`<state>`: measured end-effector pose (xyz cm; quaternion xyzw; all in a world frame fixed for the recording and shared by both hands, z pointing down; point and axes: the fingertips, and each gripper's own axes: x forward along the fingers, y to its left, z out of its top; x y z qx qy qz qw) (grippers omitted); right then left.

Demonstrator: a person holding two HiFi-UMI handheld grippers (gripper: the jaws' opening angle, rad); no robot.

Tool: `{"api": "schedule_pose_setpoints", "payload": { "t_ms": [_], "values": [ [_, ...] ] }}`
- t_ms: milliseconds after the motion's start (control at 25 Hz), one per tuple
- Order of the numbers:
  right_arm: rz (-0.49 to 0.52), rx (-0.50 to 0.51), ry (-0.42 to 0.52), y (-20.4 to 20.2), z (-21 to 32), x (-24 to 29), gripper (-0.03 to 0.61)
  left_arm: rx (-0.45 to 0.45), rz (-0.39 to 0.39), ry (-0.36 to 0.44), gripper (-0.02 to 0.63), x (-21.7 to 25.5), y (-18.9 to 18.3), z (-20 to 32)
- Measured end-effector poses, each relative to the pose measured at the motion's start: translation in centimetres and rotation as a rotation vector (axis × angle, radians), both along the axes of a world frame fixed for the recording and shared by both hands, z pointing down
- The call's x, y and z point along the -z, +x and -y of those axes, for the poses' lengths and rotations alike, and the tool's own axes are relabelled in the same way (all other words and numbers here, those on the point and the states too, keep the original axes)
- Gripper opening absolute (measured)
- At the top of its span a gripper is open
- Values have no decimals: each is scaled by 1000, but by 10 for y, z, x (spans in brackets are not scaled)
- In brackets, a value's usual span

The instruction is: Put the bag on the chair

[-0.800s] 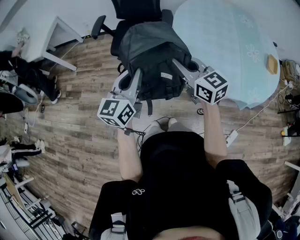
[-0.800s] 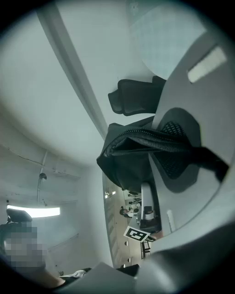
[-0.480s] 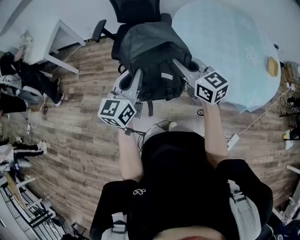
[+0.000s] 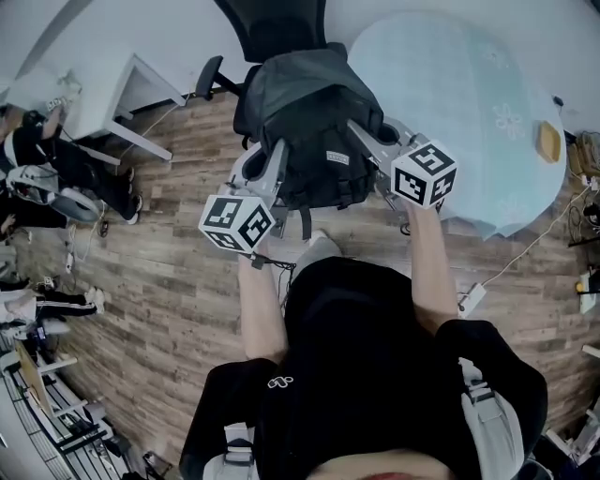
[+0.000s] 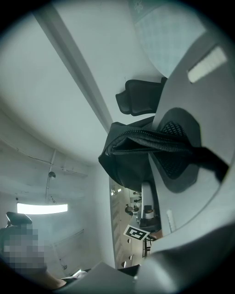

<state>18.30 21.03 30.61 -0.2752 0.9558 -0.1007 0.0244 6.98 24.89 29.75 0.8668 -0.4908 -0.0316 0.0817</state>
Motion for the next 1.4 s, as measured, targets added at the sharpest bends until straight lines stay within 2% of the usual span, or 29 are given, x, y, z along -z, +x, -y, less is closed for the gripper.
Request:
{"api": "schedule_pose_setpoints", "payload": {
  "t_ms": [360, 720, 880, 1040, 1400],
  "values": [
    [-31, 15, 43, -18, 31, 4, 18, 26, -16, 37, 15, 1, -19, 29],
    [-68, 5, 47, -50, 100, -23, 18, 30, -38, 27, 15, -27, -50, 101],
    [-86, -3, 24, -74, 155, -30, 18, 20, -51, -10, 15, -36, -75, 158],
    [-86, -11, -21, -116, 228, -41, 18, 14, -63, -62, 15, -46, -116, 232],
    [-8, -30, -85, -198, 374, -65, 18, -32, -79, -130, 15, -67, -197, 381]
  ]
}}
